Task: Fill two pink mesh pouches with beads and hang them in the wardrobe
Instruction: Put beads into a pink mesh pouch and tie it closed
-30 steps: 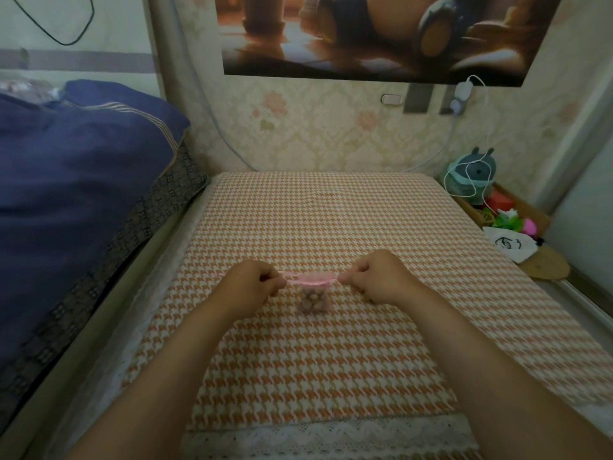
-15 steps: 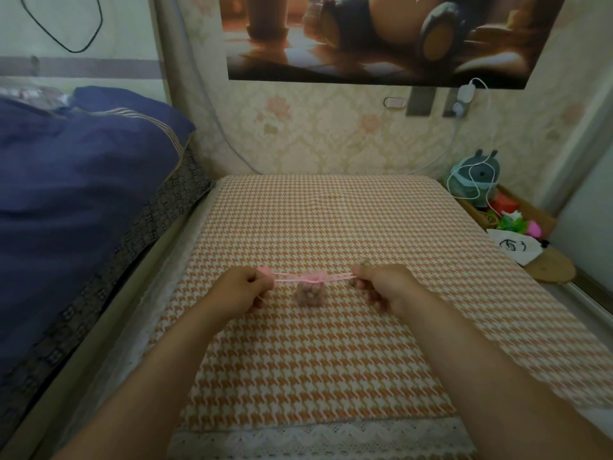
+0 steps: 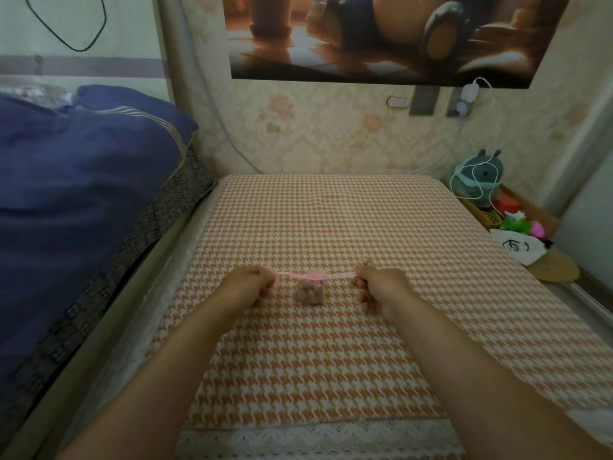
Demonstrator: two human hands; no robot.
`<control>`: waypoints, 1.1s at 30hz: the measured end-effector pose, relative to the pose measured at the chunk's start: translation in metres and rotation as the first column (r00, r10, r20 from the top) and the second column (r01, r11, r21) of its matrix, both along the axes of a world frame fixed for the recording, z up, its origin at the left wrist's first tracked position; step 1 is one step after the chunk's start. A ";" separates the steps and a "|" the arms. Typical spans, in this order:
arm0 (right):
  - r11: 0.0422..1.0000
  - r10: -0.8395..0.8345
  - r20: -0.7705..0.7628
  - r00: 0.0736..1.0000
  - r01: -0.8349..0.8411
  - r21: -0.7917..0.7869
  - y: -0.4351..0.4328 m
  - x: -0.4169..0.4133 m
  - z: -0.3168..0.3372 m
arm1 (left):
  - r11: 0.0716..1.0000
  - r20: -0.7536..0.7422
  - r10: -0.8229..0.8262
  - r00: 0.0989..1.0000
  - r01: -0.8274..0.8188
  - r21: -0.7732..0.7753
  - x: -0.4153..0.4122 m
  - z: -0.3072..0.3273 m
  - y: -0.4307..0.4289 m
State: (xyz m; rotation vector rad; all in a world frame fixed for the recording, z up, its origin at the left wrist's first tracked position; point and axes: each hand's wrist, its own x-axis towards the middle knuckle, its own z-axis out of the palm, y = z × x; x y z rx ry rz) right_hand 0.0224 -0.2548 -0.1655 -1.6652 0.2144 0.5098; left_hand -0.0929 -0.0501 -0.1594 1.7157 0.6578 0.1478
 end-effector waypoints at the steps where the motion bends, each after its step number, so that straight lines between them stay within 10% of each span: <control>1: 0.999 0.022 0.002 1.000 -0.022 0.043 0.001 -0.001 0.001 | 0.991 0.072 0.017 0.997 -0.007 -0.137 0.000 0.003 -0.004; 7: 0.971 0.236 0.019 0.971 -0.236 -0.030 -0.004 -0.006 0.013 | 0.862 0.289 0.025 0.957 0.126 -0.491 0.001 0.008 -0.021; 14: 0.865 0.493 0.173 0.853 -0.458 -0.204 -0.018 -0.008 0.029 | 0.975 0.234 -0.152 0.960 0.185 -0.126 0.001 0.003 -0.030; 20: 0.828 0.526 0.440 0.728 -0.321 -0.460 -0.003 -0.015 0.030 | 0.944 0.163 -0.329 0.930 0.319 0.082 0.002 0.008 -0.041; 33: 0.863 0.495 0.463 0.735 -0.356 -0.358 0.038 -0.022 0.020 | 0.950 0.127 -0.266 0.955 0.283 -0.135 0.011 -0.005 -0.037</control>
